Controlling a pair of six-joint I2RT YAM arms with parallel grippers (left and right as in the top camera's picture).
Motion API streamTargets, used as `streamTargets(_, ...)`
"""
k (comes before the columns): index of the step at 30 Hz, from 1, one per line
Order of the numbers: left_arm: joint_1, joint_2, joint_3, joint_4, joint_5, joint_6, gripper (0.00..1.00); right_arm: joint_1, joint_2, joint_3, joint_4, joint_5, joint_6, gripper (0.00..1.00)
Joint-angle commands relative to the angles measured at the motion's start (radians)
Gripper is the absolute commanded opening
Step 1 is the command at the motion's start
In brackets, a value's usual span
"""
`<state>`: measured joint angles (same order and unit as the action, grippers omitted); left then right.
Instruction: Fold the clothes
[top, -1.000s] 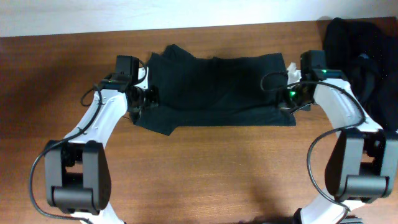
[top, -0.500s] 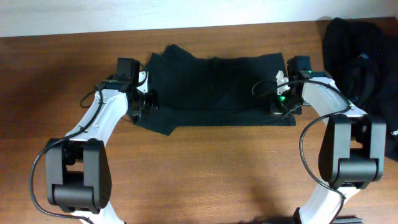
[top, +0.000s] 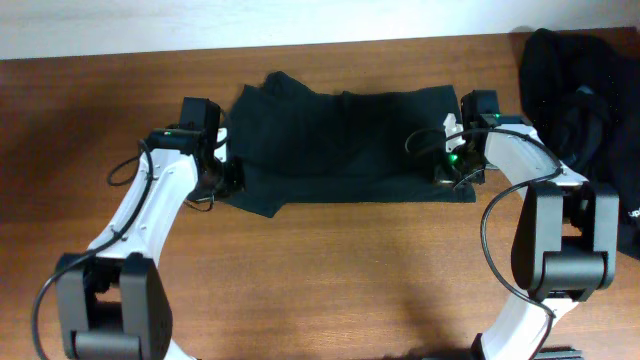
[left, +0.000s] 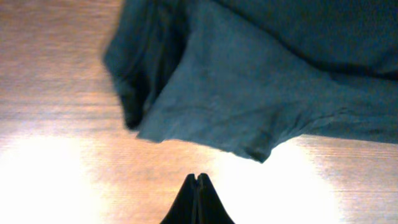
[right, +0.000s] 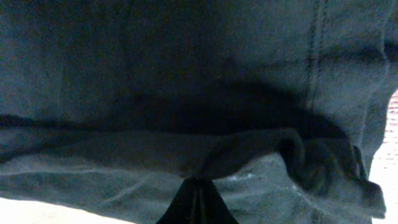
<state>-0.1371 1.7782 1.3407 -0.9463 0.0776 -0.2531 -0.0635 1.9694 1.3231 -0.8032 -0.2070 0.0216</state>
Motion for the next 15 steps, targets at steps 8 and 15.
streamTargets(8,0.002,-0.023,-0.093,0.0,-0.091,-0.051,0.01,0.005,0.016,0.003,0.012,0.009,-0.01,0.04)
streamTargets(15,0.002,-0.023,-0.214,0.089,-0.093,-0.087,0.26,0.005,0.016,0.003,0.013,0.008,-0.01,0.04)
